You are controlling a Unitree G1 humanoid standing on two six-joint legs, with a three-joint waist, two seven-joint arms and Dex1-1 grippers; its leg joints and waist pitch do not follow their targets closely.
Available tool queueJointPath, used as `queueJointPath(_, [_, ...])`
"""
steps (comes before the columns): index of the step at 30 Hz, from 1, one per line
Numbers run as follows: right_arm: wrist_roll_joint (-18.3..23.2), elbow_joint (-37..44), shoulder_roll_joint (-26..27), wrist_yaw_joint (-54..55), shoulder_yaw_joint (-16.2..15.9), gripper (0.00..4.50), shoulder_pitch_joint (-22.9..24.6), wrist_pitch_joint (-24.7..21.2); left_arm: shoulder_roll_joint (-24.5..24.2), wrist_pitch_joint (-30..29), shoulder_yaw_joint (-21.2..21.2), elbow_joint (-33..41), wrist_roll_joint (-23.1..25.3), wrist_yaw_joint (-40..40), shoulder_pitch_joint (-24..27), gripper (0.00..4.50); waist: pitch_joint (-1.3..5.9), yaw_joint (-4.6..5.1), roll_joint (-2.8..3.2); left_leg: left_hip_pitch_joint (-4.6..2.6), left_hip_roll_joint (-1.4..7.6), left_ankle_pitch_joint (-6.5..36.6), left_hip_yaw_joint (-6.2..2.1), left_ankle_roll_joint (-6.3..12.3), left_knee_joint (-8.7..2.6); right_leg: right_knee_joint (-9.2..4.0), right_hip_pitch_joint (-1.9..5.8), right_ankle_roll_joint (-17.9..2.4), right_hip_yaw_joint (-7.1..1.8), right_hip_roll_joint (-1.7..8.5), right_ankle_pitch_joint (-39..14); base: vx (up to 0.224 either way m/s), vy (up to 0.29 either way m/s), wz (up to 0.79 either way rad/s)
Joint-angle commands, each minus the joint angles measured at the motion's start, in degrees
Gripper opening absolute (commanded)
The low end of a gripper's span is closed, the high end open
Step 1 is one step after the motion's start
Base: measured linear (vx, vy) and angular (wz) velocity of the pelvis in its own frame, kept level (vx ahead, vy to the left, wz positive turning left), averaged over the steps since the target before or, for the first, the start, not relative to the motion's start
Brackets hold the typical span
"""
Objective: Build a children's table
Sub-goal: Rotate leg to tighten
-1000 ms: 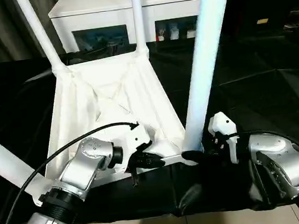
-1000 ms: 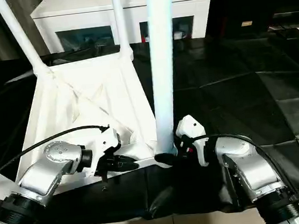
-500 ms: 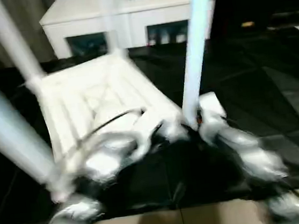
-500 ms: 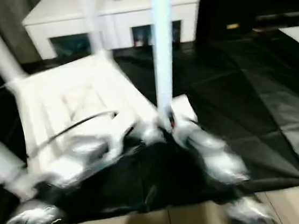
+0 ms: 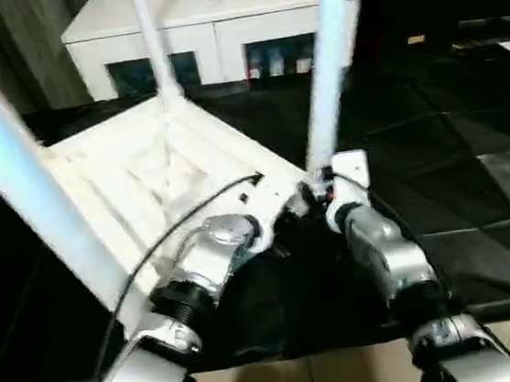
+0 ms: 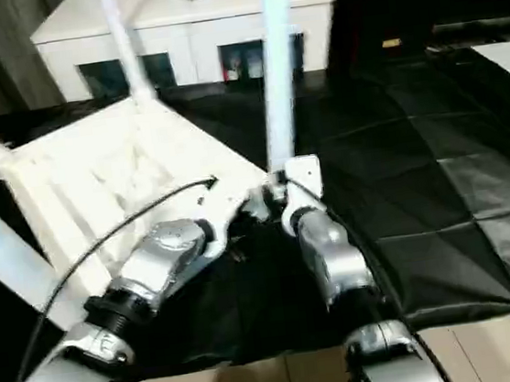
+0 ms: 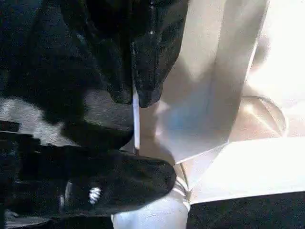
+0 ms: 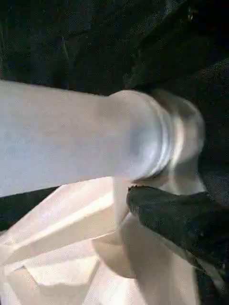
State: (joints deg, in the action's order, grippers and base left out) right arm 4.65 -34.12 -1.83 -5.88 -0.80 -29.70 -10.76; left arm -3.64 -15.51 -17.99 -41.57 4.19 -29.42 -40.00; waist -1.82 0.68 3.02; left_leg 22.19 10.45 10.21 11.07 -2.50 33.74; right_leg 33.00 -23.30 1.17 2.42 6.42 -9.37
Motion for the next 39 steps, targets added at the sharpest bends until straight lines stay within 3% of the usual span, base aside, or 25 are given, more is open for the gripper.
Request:
queueJointPath(1, [0.53, 6.35, -2.85, -5.33, -2.03, 3.86, 1.72, -0.87, -1.81, 2.90, 0.18, 0.15, 0.68, -1.32, 0.42, 0.00, 3.08, -0.55, -0.92, -0.99, 1.57, 21.97, -1.10, 0.88, -4.81, -4.82, 1.69, -8.38, -0.71, 1.18, -21.09, 0.000, 0.000, 0.00])
queueJointPath(5, [1.05, 17.56, -12.22, -18.77, -5.11, 4.10, 6.93, -3.85, -3.98, 4.47, -0.66, 1.56, 0.41, -6.24, 1.83, 0.00, 3.15, -1.18, -0.54, -0.66, 1.70, 18.98, -1.06, 2.07, -4.81, -4.21, 2.39, -9.04, -0.83, 1.04, -16.23, 0.000, 0.000, 0.00])
queueJointPath(8, [2.68, 22.30, -18.15, -26.89, -6.03, 4.10, 9.95, -3.68, -5.51, 4.70, -1.54, 3.07, -0.57, -11.15, 2.86, 0.00, 3.22, -1.56, -0.79, -0.74, 1.86, 18.30, -0.87, 3.01, -4.56, -4.10, 2.57, -10.21, -0.99, 1.24, -14.55, 0.000, 0.000, 0.00])
queueJointPath(11, [4.36, 26.65, -24.38, -35.50, -7.23, 4.10, 13.15, -2.43, -8.26, 6.52, -3.69, 5.86, -1.80, -19.70, 4.63, 0.00, 3.35, -1.69, -0.44, -0.64, 2.02, 16.27, -0.87, 4.12, -4.35, -3.66, 2.66, -12.32, -0.98, 1.28, -10.66, 0.000, 0.000, 0.00])
queueJointPath(12, [4.36, 26.65, -24.38, -35.50, -7.23, 4.10, 13.15, -2.43, -8.26, 6.52, -3.69, 5.86, -1.80, -19.70, 4.63, 0.00, 3.31, -1.69, -0.63, -0.59, 2.02, 16.18, -0.75, 4.67, -4.32, -3.60, 2.75, -13.00, -0.98, 1.26, -10.20, 0.000, 0.000, 0.00])
queueJointPath(13, [5.79, 28.61, -27.57, -40.22, -7.53, 4.10, 14.75, -2.38, -12.30, 5.73, -6.69, 11.90, -4.66, -31.09, 7.35, 0.00, 3.44, -1.91, -0.37, -0.78, 2.06, 15.64, -0.77, 4.85, -4.23, -3.40, 2.68, -13.69, -1.00, 1.41, -9.56, 0.000, 0.000, 0.00])
queueJointPath(14, [6.30, 29.10, -28.33, -41.51, -7.56, 4.10, 15.11, -2.50, -13.78, 4.83, -7.76, 14.13, -5.58, -34.70, 8.23, 0.00, 3.54, -1.99, -0.44, -0.73, 2.23, 15.15, -0.86, 5.11, -4.27, -3.23, 2.94, -14.11, -1.02, 1.51, -8.62, 0.000, 0.000, 0.00])
queueJointPath(15, [6.30, 29.10, -28.33, -41.51, -7.56, 4.10, 15.11, -2.50, -13.78, 4.83, -7.76, 14.13, -5.58, -34.70, 8.23, 0.00, 3.41, -2.07, -0.32, -0.77, 2.40, 13.84, -0.69, 5.56, -4.30, -3.02, 2.75, -14.89, -1.13, 1.40, -7.00, 0.000, 0.000, 0.00])
queueJointPath(18, [6.73, 30.31, -29.36, -43.67, -8.12, 4.10, 15.49, -3.36, -15.22, 4.00, -8.48, 16.03, -5.93, -37.27, 8.99, 0.00, 3.15, -2.96, 0.03, -2.04, 2.61, 16.06, -0.03, 4.76, -4.20, -3.25, 1.81, -15.94, -1.23, 0.94, -7.77, 0.000, 0.000, 0.00])
queueJointPath(20, [6.97, 31.31, -29.86, -45.15, -8.75, 4.10, 15.74, -4.18, -15.56, 3.67, -8.28, 16.39, -5.86, -37.80, 9.27, 0.00, 2.91, -3.18, -0.34, -1.62, 2.61, 17.80, -0.16, 3.24, -4.63, -3.32, 2.24, -14.45, -1.22, 1.14, -11.79, 0.000, 0.000, 0.00])
queueJointPath(22, [6.76, 31.50, -30.02, -45.81, -9.37, 4.10, 15.72, -4.44, -15.94, 3.79, -8.17, 16.52, -5.62, -38.30, 9.40, 0.00, 2.81, -3.25, -0.21, -1.83, 2.61, 19.85, -0.32, 1.48, -4.85, -3.51, 1.93, -13.03, -1.37, 1.16, -14.85, 0.000, 0.000, 0.00])
queueJointPath(24, [6.46, 31.05, -30.05, -46.53, -9.98, 4.10, 15.56, -4.20, -16.07, 4.59, -7.78, 16.23, -5.19, -37.91, 9.31, 0.00, 2.85, -3.37, -0.60, -1.95, 2.57, 20.39, -0.30, 0.95, -4.81, -3.63, 1.84, -12.53, -1.52, 1.26, -15.43, 0.000, 0.000, 0.00])
queueJointPath(28, [7.32, 31.11, -30.59, -48.65, -10.58, 4.10, 15.72, -4.40, -16.77, 4.16, -7.58, 17.39, -5.46, -38.10, 9.59, 0.00, 2.84, -3.40, -0.60, -1.53, 2.46, 19.43, -0.39, 1.19, -4.81, -3.71, 2.02, -11.34, -1.52, 1.43, -16.57, 0.000, 0.000, 0.00])
queueJointPath(36, [7.25, 28.26, -29.39, -49.23, -10.84, 3.29, 14.90, -5.21, -16.91, 3.94, -7.22, 17.19, -5.22, -38.40, 9.33, 0.00, 3.19, -3.41, -0.50, -1.31, 2.33, 15.83, -0.35, 2.21, -4.44, -3.16, 2.31, -12.88, -1.35, 1.29, -11.37, 0.000, 0.000, 0.00])
queueJointPath(39, [7.07, 27.49, -29.14, -49.59, -11.15, 2.95, 14.58, -5.47, -17.08, 3.86, -7.19, 17.17, -5.22, -38.44, 9.36, 0.00, 3.13, -3.48, -0.51, -1.42, 2.37, 16.27, -0.30, 2.30, -4.46, -3.24, 2.29, -12.95, -1.34, 1.32, -12.30, 0.000, 0.000, 0.00])
